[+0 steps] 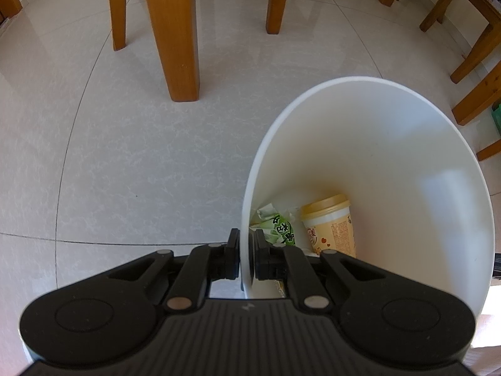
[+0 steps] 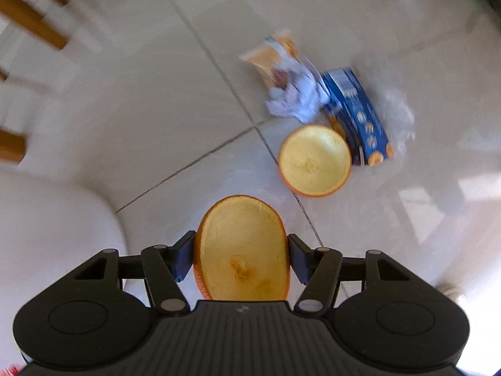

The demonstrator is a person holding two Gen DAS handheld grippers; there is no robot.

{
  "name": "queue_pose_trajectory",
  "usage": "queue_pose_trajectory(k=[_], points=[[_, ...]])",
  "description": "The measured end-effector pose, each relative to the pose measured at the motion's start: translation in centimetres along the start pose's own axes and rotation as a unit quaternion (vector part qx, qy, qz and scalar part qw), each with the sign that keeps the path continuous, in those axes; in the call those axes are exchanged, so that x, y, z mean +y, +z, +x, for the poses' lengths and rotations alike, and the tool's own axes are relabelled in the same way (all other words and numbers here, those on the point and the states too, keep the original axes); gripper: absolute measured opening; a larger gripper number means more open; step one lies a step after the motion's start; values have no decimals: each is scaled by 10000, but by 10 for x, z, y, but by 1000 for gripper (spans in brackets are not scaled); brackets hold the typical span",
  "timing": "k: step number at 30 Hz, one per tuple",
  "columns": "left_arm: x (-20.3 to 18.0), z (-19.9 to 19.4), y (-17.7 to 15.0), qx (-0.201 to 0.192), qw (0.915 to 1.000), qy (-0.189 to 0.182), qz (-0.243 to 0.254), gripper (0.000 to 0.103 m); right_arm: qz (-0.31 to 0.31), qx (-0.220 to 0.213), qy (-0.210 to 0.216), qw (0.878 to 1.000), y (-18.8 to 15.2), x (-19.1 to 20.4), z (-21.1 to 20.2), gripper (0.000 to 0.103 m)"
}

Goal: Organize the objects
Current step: 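Carry the orange peel over the bin and release it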

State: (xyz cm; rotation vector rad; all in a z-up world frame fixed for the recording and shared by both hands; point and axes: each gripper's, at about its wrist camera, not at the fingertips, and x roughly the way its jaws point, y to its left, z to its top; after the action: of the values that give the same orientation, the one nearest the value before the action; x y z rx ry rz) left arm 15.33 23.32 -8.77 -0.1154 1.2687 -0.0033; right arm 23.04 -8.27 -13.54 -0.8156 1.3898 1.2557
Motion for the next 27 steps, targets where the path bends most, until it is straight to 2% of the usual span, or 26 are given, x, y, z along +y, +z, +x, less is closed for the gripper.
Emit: queue_pose_trajectory(k=[5,8,12,18,19,20,22,24,27], points=[[1,0,0,0,10000,-16,-21,6,-932,-70,147,9955,4,37,-53,67],[1,0,0,-8,10000,-26,2,6,-1530,-179,359,9874,3,63,-88,67],[2,1,-2,-5,10000,-17,-1,6,-2331,-363,772,9687,0,107,-135,67],[2,2,-2,-15,10000,-14,19,6,-3232,-525,1236,9368,-14,171,-174,67],[2,2,-2,-16,10000,-14,18,6,-3548,-423,1386,9236,-15,178,-176,67],[2,2,-2,-20,10000,-15,27,6,-3673,-401,1467,9176,-18,187,-178,68],[2,1,-3,-30,10000,-14,50,6,-3867,-395,1609,9072,-25,202,-182,71],[2,1,-3,-23,10000,-20,46,6,-4051,-429,1727,8968,-31,211,-188,85],[2,1,-4,-22,10000,-26,47,6,-4226,-533,1825,8862,-35,213,-192,95]])
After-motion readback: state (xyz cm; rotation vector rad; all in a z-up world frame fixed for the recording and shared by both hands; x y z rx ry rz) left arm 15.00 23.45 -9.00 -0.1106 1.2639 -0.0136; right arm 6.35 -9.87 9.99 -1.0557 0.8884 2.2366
